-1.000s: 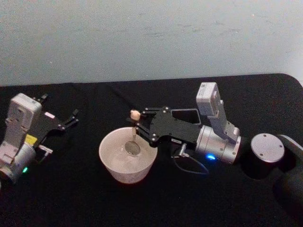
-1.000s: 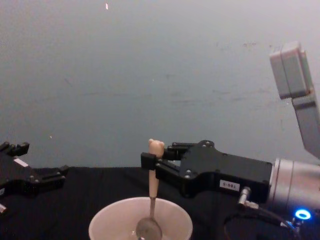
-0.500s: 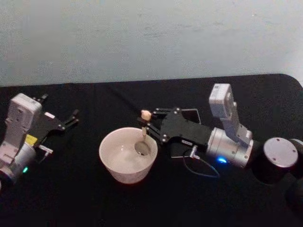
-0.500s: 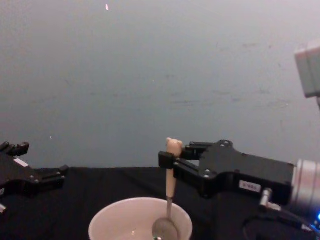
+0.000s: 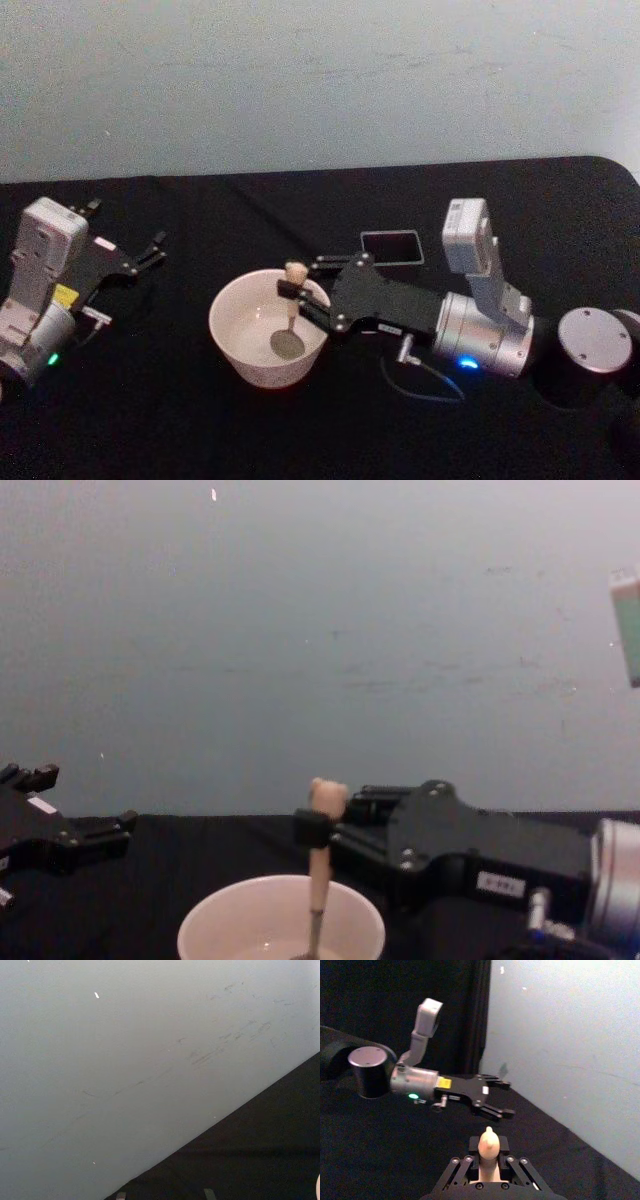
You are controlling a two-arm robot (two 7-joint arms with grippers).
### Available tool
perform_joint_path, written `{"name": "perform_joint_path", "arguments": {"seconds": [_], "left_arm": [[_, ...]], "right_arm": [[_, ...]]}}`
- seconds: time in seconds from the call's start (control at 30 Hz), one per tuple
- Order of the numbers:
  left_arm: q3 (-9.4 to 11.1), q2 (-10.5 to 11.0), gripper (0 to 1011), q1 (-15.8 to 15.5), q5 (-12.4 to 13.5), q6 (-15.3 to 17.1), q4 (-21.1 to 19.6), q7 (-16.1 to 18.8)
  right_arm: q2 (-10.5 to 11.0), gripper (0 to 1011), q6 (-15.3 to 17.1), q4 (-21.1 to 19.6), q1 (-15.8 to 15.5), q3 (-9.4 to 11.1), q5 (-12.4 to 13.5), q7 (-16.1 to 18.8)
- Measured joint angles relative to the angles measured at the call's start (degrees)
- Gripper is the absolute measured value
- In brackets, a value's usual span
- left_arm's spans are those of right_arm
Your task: Pick up the stirring spoon with one hand, stir inside the cup, then place it back in its original position.
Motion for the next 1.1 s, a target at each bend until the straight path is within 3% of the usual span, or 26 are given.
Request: {"name": "perform_joint_path", "arguments": {"seconds": [0.27, 0.5, 0.8, 1.1], "left_arm": [[0.0, 0.0, 1001, 0.0, 0.0, 0.0, 0.0, 0.0], [0.0, 0.0, 1001, 0.0, 0.0, 0.0, 0.0, 0.0], [0.0, 0.0, 1001, 0.0, 0.0, 0.0, 0.0, 0.0], [0.0, 0.0, 1001, 0.0, 0.0, 0.0, 0.0, 0.0]], "right_arm": [[-1.93, 210, -0.06, 2.14, 1.66, -2.15, -0.39, 0.88], [-3.85, 210, -0.85, 5.3, 3.8, -2.64, -1.21, 0.36], [-5.03, 210, -1.73, 8.41, 5.62, -1.68, -2.2, -1.37], [-3.68, 210, -1.46, 6.92, 4.34, -0.17, -2.22, -2.29]]}}
